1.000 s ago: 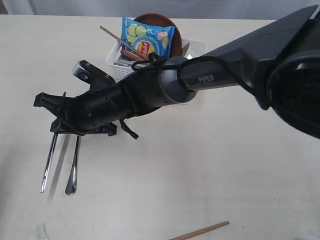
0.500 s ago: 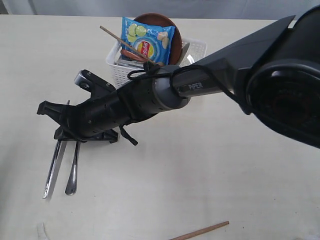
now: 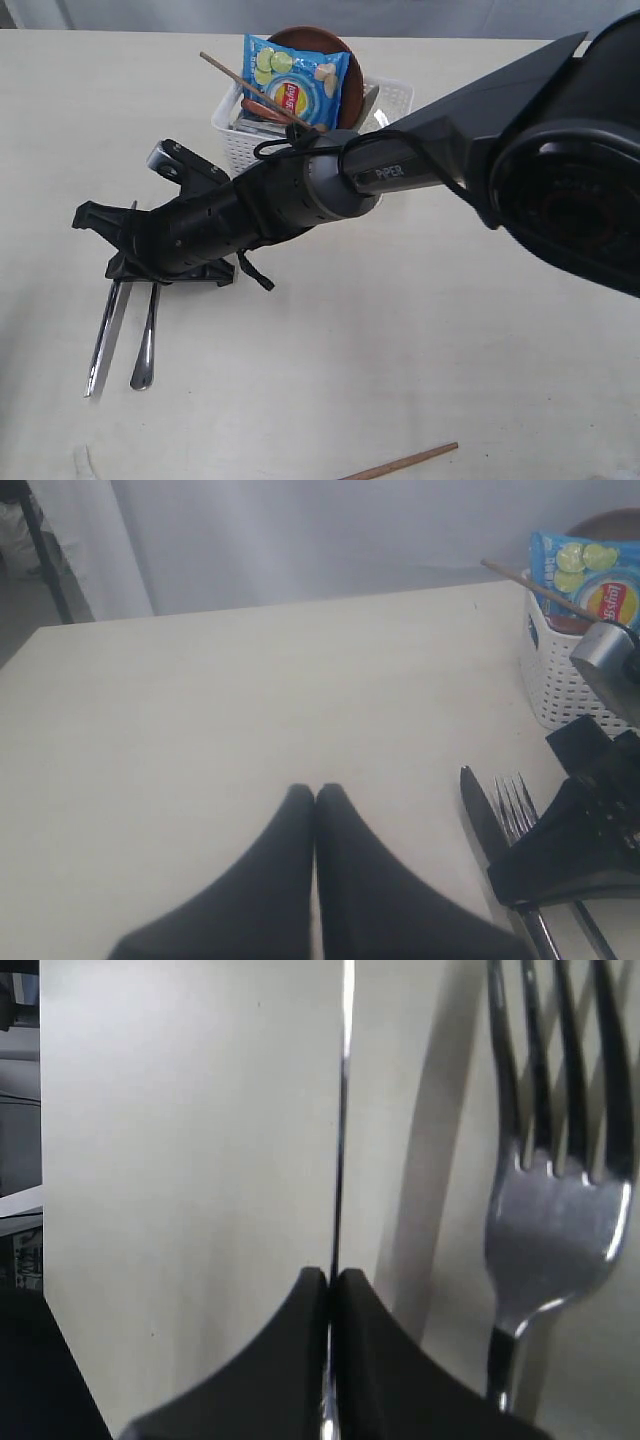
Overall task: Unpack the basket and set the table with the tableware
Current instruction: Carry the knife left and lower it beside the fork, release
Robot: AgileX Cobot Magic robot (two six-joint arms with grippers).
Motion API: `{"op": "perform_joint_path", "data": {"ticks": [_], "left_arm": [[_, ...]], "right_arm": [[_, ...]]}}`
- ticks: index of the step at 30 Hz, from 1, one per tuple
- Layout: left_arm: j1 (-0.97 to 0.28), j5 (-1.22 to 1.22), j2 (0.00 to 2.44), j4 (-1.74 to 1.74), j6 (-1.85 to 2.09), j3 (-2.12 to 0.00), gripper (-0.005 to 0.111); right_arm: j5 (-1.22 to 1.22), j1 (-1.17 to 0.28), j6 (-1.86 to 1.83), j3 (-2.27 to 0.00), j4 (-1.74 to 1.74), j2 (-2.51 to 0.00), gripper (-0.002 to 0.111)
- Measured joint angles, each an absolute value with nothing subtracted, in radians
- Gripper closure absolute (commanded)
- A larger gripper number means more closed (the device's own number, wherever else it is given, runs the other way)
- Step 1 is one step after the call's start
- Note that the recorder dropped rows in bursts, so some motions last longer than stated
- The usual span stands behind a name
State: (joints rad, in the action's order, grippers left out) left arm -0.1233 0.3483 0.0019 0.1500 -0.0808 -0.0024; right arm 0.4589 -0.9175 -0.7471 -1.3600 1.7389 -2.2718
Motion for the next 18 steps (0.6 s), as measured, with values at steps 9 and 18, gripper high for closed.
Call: {"op": "perform_joint_path", "data": {"ticks": [9,18], "left_arm": [[-0.123,0.348,0.002,0.150,-0.081,-0.002,0.107],[-0.123,0.348,0.002,0.150,-0.081,-0.002,0.107]], "right_arm": [[0.447,-0.918,-0.743,-1.360,1.747,-2.272,0.108],[0.441,-0.920,-0.743,-1.364,1.747,-2.272,0.108]]}}
